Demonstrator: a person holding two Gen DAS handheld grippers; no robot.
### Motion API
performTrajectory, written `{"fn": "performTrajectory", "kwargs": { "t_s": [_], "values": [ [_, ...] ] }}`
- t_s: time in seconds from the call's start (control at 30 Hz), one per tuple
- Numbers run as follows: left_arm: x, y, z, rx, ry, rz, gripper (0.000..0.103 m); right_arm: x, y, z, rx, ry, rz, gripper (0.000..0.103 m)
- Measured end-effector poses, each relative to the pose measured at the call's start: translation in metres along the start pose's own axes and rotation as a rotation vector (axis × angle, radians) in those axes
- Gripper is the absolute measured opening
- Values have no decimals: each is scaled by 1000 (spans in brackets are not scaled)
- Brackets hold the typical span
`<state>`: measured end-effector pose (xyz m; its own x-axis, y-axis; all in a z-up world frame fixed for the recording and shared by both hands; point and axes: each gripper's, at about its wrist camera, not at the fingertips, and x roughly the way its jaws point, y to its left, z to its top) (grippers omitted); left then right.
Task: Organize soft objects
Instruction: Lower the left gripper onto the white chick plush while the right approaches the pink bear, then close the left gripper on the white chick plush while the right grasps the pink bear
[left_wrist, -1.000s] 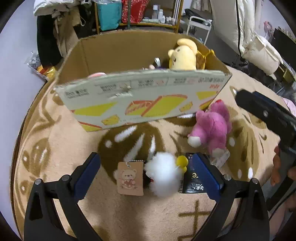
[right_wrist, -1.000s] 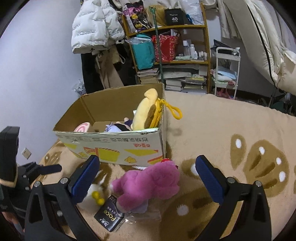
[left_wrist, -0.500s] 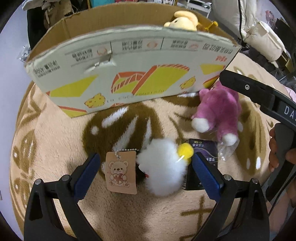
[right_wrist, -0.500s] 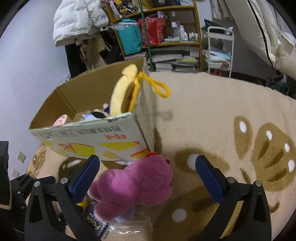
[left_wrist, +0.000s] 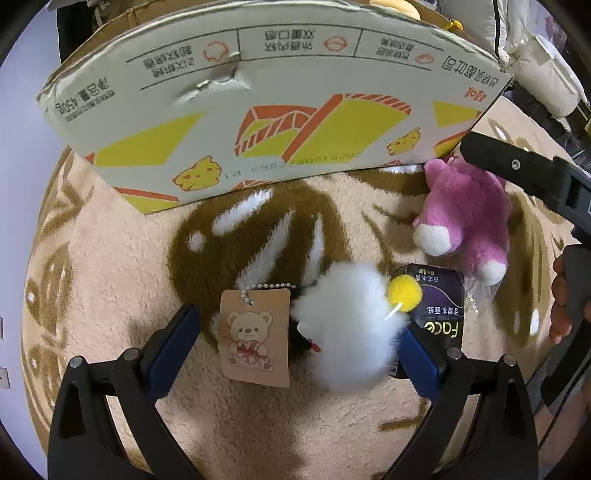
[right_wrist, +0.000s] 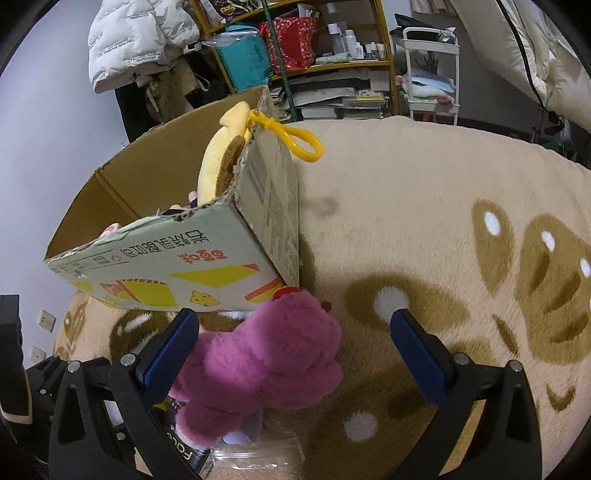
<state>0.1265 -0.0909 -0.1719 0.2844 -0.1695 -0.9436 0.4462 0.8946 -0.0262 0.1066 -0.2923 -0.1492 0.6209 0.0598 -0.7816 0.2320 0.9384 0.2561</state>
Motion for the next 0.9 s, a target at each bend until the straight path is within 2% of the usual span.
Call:
{"fn": "performTrajectory", "kwargs": {
  "t_s": [0.23, 0.57, 0.7, 0.83, 0.9],
  "values": [
    [14, -6, -1, 4, 22, 4, 98, 2, -2, -2, 6, 10, 5, 103],
    [22, -2, -4, 8, 12, 26, 98, 4, 6, -6, -10, 14, -6, 103],
    [21, -3, -5, 14, 0, 35, 92, 5, 4, -6, 6, 20, 5, 103],
    [20, -3, -5, 15, -7, 76, 92, 6, 3, -6, 19, 31, 14, 103],
    [22, 0, -4, -3, -1, 65, 92, 7, 0, -5, 33, 42, 25, 103]
  ]
}}
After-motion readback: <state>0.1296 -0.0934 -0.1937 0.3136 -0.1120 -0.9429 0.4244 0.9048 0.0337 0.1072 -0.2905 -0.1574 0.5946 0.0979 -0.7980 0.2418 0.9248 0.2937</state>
